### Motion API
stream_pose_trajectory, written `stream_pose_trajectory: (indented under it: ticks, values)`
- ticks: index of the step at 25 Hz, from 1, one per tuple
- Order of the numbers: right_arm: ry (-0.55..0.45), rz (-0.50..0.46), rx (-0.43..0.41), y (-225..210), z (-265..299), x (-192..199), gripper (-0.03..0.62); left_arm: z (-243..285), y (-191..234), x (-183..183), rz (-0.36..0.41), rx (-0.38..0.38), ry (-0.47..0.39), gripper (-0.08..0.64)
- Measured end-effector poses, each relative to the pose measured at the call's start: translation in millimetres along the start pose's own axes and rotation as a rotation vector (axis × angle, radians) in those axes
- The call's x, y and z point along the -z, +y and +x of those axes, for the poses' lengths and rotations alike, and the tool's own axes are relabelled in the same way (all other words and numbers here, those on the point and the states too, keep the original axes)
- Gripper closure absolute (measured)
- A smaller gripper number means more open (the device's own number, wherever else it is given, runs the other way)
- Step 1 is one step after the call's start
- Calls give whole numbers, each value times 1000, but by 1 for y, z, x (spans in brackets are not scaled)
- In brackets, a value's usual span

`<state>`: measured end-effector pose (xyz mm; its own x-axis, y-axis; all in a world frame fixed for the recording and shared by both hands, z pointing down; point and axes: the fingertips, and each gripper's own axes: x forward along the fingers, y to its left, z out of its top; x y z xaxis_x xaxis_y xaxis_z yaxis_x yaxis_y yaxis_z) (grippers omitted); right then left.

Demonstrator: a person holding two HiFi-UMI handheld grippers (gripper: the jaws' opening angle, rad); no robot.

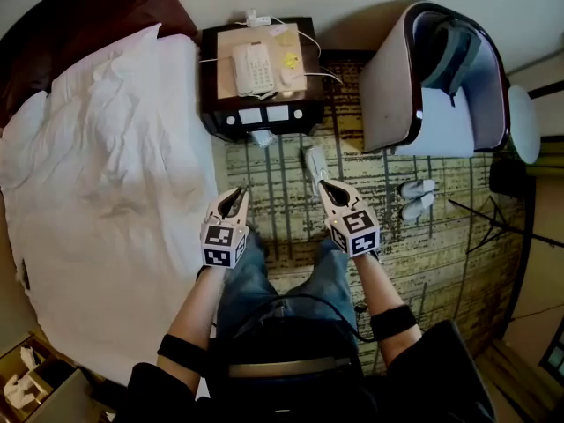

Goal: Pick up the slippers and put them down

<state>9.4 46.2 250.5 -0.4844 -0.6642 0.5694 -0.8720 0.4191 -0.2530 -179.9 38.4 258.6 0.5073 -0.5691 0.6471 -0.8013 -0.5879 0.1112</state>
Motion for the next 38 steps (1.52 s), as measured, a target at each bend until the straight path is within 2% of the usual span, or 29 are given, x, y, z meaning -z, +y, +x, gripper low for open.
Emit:
stream_pose_trajectory:
  ticks: [4, 7, 13, 17, 20, 23, 25, 30, 32, 38]
  values:
    - [49, 0, -9, 2, 48, 31, 591, 47, 18, 31, -69, 25, 36, 477]
    - [77, -3, -15, -3, 91, 59, 591, 88, 34, 60, -154, 33, 49, 423]
    - [105, -44, -25, -17, 189, 116, 591, 182, 69, 142, -347, 37, 66, 336]
    - [128, -52, -37, -30, 252, 165, 591, 247, 88, 198, -434, 30, 97, 270]
    - [149, -68, -52, -34, 292, 198, 591, 294, 102, 237, -486, 25, 115, 247]
    - [155, -62, -30, -56, 331, 236, 591, 346, 117, 271, -555, 31, 110, 236]
    - [159, -45, -18, -66, 357, 260, 591, 374, 126, 291, -576, 40, 109, 236]
    - [168, -57, -16, -78, 413, 305, 591, 436, 146, 334, -541, 68, 141, 236]
    - [169, -56, -13, -84, 430, 319, 591, 457, 157, 350, -543, 58, 163, 234]
    - [161, -50, -15, -99, 469, 352, 591, 511, 187, 375, -623, 58, 149, 225]
